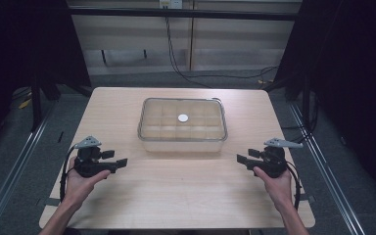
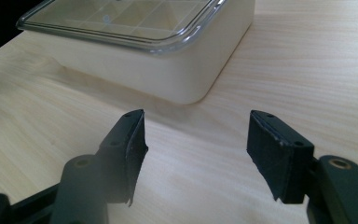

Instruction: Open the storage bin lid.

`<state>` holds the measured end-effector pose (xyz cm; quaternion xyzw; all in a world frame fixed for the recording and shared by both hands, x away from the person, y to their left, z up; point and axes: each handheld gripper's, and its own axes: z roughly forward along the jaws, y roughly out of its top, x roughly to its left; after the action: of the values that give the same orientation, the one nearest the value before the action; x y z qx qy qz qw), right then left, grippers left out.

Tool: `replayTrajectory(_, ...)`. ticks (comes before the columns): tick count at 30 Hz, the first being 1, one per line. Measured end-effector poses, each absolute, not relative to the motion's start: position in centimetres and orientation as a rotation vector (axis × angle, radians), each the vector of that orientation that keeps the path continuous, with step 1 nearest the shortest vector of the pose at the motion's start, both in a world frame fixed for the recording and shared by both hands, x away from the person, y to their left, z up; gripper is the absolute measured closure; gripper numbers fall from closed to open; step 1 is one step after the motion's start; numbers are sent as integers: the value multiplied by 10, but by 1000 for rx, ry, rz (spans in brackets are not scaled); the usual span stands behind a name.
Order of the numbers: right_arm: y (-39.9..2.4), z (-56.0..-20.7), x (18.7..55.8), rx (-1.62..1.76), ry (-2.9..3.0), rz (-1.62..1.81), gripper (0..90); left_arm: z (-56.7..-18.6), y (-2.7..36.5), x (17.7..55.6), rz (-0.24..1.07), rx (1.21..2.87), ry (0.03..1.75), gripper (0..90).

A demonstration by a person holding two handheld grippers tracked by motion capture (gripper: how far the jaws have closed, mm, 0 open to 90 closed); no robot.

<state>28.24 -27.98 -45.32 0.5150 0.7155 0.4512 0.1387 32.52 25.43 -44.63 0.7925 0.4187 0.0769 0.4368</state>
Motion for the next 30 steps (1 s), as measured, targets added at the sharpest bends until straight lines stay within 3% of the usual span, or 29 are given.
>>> replayTrajectory(30,-273,-423,348,1453,2080,1365,381,-426,242,380,217,1920,1054,306)
